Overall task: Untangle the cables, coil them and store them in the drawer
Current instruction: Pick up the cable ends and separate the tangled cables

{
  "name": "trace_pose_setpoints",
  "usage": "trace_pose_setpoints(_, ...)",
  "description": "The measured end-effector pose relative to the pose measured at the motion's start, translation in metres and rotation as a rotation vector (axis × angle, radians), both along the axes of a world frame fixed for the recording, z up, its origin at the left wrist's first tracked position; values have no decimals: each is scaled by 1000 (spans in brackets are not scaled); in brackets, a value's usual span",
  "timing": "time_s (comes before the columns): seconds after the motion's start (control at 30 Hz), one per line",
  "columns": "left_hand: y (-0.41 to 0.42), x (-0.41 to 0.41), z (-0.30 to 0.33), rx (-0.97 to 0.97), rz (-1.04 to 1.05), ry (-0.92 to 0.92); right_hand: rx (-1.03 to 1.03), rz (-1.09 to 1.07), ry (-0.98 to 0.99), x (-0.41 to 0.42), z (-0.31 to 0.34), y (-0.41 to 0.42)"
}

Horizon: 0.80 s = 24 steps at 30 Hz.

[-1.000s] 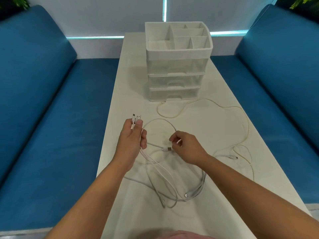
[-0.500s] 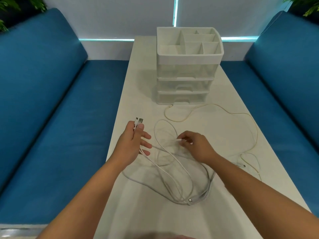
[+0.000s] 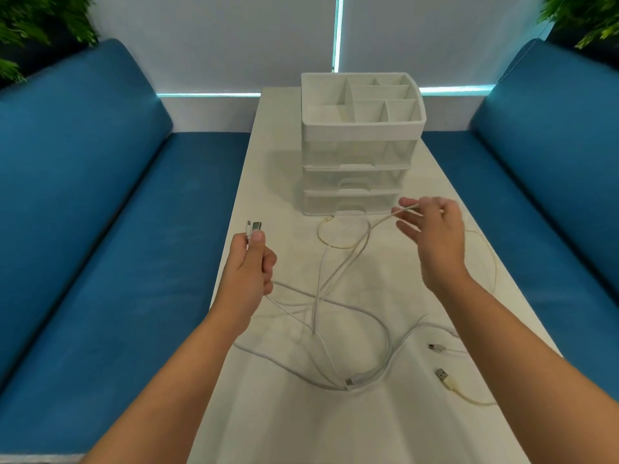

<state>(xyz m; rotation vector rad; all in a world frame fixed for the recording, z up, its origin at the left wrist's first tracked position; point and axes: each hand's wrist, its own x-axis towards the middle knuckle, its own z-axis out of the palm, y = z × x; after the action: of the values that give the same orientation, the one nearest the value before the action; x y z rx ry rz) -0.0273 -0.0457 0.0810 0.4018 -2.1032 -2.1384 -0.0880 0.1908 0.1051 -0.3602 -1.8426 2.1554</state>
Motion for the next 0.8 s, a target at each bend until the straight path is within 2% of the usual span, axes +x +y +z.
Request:
trace_pose_setpoints(0.07,0,-1,2,28,12,4,-19,-112,67,-1,15,2)
trace_pose_setpoints(0.17,6,-3,7,47,-20,10,162,-162,221,0,32,5)
trace_pose_setpoints(0.23,14,-3,11,52,-88,25,340,-17,277,5,38,1)
trace_pose_setpoints(0.33,27,-6,14,94,-149,36,552,256,248,14,34,-11)
trace_pose_setpoints(0.4,30,-9,17,134,-135,45,497,329,223,19,28,-17)
trace_pose_setpoints(0.5,28,-11,20,139,-95,62,373,313,151,22,27,-16)
trace_pose_setpoints(0.8,6,-15,29,-39,-55,110,460,-13,134,6,45,20)
